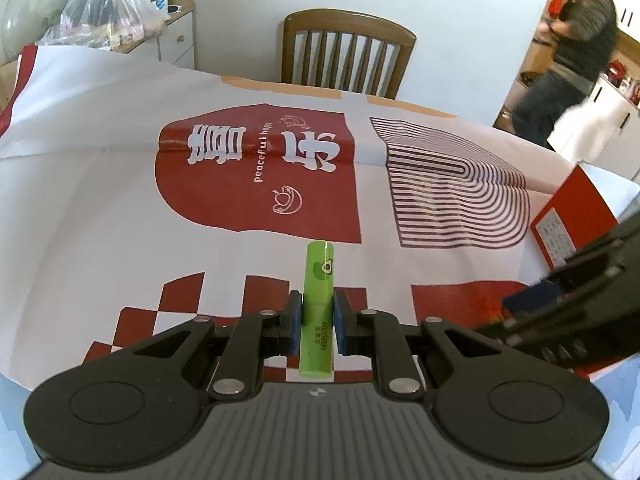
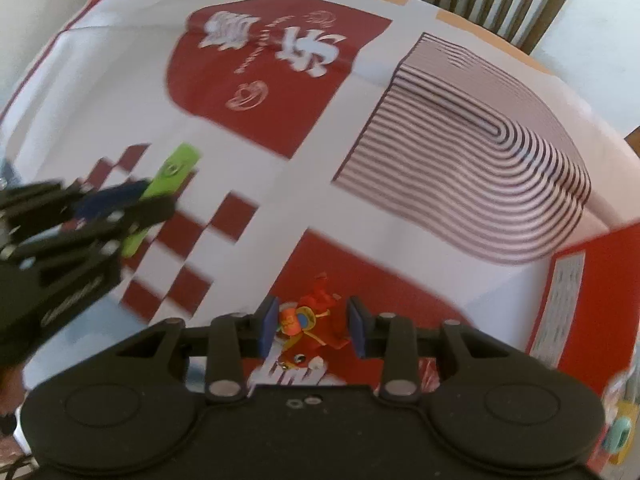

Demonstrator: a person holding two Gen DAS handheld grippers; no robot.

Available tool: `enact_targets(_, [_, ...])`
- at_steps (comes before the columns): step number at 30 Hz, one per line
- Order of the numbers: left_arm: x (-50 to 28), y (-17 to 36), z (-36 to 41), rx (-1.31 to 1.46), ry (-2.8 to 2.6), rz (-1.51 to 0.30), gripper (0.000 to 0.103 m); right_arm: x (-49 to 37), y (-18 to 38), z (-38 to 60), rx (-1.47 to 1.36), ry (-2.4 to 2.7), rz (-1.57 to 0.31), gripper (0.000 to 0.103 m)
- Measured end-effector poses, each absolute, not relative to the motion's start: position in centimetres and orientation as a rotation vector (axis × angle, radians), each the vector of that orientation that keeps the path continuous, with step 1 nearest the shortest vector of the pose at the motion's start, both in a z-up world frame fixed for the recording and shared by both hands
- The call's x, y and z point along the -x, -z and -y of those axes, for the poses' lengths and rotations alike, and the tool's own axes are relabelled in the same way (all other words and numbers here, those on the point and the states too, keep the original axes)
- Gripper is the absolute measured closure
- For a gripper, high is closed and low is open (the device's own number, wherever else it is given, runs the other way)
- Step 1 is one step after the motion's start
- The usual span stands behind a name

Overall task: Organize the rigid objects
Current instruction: 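Carry the highlighter and dragon keychain with both tools over the red box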

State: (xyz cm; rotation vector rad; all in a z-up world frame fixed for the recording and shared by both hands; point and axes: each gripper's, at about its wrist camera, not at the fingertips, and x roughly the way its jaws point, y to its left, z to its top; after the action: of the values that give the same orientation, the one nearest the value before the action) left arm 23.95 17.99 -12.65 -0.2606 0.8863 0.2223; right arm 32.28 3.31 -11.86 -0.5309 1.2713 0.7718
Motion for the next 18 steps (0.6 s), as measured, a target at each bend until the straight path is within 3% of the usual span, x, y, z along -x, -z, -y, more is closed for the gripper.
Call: enact_targets(18, [-22.6, 6.0, -9.8, 0.196, -0.084, -0.886, 0.087, -25.4, 4.3, 5.3, 0.481, -0.898, -1.241, 0.068])
